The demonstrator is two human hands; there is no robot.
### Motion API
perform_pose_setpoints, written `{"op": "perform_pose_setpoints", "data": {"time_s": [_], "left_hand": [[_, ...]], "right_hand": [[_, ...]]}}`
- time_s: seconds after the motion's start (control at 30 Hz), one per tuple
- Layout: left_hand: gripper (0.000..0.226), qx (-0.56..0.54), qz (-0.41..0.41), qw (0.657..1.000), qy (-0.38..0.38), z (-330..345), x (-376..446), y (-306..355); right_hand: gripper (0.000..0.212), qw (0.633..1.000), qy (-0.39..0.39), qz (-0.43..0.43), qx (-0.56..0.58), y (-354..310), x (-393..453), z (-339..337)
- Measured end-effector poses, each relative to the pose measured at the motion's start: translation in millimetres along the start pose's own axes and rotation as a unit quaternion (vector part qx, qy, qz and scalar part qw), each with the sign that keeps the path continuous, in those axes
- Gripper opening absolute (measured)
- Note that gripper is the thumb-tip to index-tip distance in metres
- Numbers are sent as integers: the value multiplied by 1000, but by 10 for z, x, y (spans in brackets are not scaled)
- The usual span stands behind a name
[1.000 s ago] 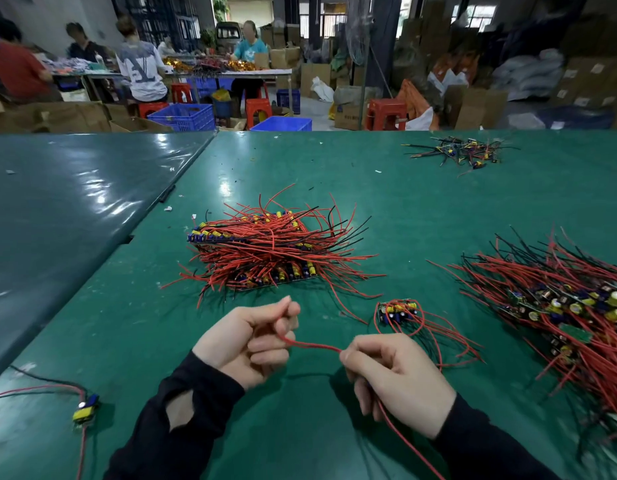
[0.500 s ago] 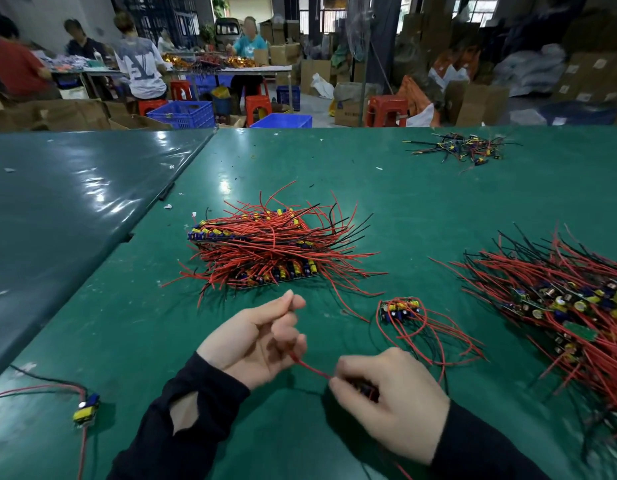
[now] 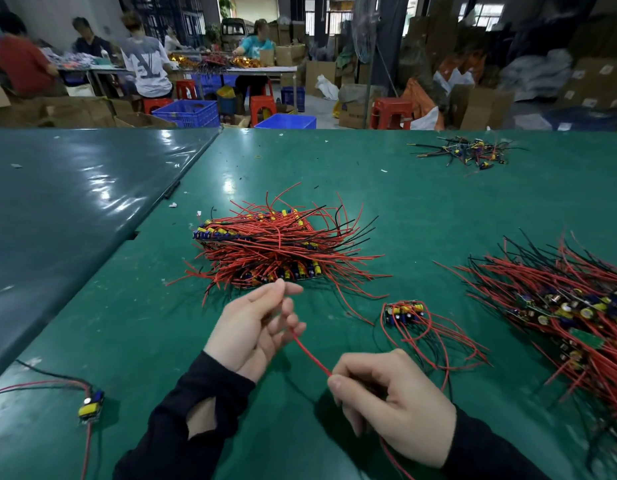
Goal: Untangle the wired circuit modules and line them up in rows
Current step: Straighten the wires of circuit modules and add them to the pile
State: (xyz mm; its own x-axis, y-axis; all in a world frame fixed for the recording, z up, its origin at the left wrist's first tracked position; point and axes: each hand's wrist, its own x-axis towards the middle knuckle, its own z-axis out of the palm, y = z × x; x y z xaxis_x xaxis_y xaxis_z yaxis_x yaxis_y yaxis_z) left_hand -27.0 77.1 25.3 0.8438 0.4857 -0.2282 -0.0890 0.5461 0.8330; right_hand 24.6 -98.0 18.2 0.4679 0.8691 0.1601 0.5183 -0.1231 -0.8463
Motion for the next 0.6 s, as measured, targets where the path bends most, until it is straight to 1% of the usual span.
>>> {"op": "perform_pose_setpoints", "data": {"time_s": [0.07,0.13,0.17,0.23,0.27,0.3,0.33,0.37,0.43,0.47,0.5,0.53,0.57,0.6], "left_hand": [[24,33,72,997,23,6,7,-36],[24,110,145,982,44,21,-2,-97],[24,159,186,968,54,28,-6,-136],[23,267,276,920,80,27,5,-213],[22,314,307,894,89,28,3,-235],[21,338,320,880,94,21,6,-242],[21,333,309,886,93,4,12,-232],[22,294,276,911,83,-5,19,-198],[20,150,180,971,46,-20,29,-100],[20,75,132,988,27,-23,34,-61],[29,22,85,996,15,-25,38,-39],[41,-2,35,999,6,-22,37,-26],[50,7,-19,1000,-8,-8,28,-20],[55,39,-75,996,-34,23,5,-26]], "right_hand": [[27,997,-46,17,61,-36,-1,-1],[25,985,-91,42,138,-69,-9,1],[24,977,-112,54,174,-82,-14,-1],[23,959,-148,72,230,-107,-23,-13],[23,952,-162,76,249,-119,-25,-19],[22,947,-171,77,260,-126,-20,-20],[19,948,-166,76,259,-127,-14,-20],[16,954,-145,74,251,-118,-5,-19],[9,965,-65,78,243,-72,23,-15],[11,964,-18,83,253,-48,36,-17],[15,959,30,87,269,-25,49,-21],[17,952,80,87,284,-4,63,-28],[17,943,128,84,296,16,71,-43],[16,933,169,78,307,35,80,-61]]}}
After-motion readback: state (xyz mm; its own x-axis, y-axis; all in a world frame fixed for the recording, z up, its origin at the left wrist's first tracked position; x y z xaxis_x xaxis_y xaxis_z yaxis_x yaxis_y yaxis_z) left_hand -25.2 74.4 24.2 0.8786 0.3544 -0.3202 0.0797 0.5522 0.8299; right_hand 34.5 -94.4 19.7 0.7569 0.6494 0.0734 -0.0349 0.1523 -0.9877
